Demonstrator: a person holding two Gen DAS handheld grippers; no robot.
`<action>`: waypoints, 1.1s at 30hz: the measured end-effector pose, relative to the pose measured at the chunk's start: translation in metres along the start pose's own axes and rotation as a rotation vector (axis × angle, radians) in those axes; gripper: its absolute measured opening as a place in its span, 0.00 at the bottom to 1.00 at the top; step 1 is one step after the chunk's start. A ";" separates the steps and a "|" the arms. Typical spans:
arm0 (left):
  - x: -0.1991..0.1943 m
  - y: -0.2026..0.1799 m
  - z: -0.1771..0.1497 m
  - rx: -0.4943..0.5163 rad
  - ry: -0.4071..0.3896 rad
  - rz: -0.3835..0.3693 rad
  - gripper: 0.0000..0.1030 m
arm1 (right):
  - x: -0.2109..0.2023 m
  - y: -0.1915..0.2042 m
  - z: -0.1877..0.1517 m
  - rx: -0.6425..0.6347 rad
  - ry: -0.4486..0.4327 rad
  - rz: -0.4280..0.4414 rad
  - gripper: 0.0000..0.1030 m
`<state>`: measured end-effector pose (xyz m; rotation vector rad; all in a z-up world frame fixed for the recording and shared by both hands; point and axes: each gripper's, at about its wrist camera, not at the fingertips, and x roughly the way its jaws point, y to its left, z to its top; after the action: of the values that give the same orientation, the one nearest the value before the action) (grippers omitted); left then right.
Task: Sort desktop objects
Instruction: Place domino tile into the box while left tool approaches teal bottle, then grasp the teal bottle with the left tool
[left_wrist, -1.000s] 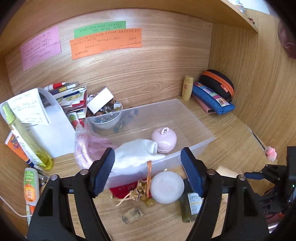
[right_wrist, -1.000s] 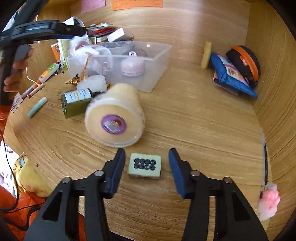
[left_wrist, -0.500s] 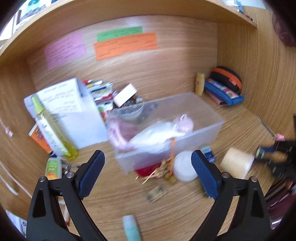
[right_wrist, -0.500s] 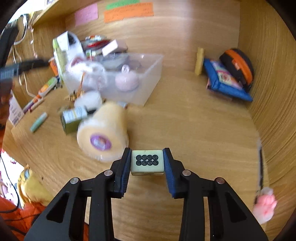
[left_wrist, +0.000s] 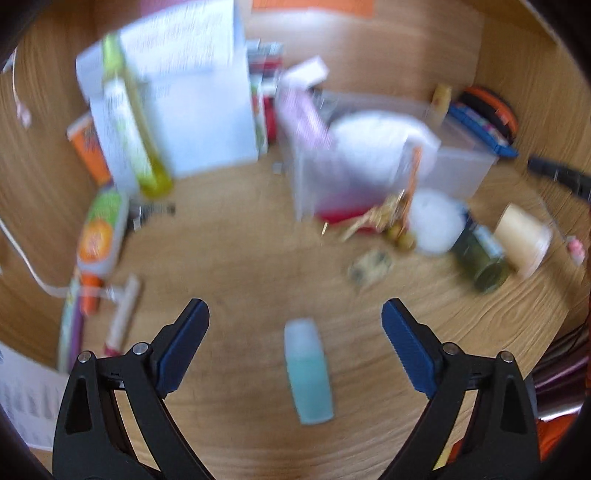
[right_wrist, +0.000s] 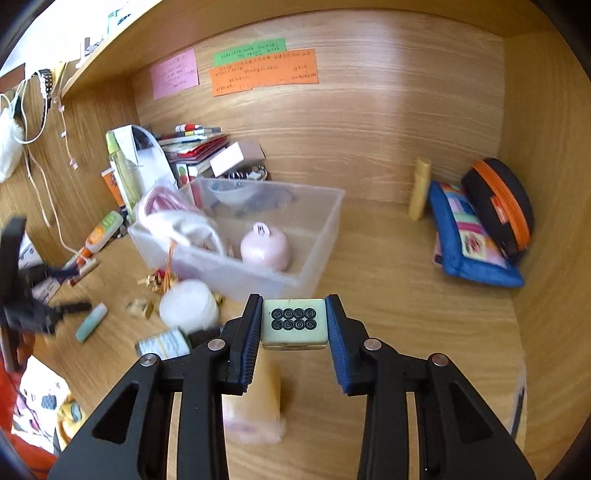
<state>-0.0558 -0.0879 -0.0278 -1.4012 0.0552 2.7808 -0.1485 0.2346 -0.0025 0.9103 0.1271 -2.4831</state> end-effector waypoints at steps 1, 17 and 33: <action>0.003 0.000 -0.004 0.001 0.010 0.003 0.93 | 0.004 0.001 0.004 0.006 -0.002 0.007 0.30; 0.011 0.003 -0.041 -0.023 0.005 -0.014 0.93 | 0.091 0.019 0.056 -0.052 0.107 0.027 0.30; 0.006 0.000 -0.042 -0.008 -0.069 -0.014 0.55 | 0.114 0.028 0.053 -0.097 0.191 -0.058 0.30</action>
<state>-0.0260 -0.0897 -0.0577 -1.3003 0.0327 2.8185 -0.2413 0.1501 -0.0305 1.1149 0.3399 -2.4141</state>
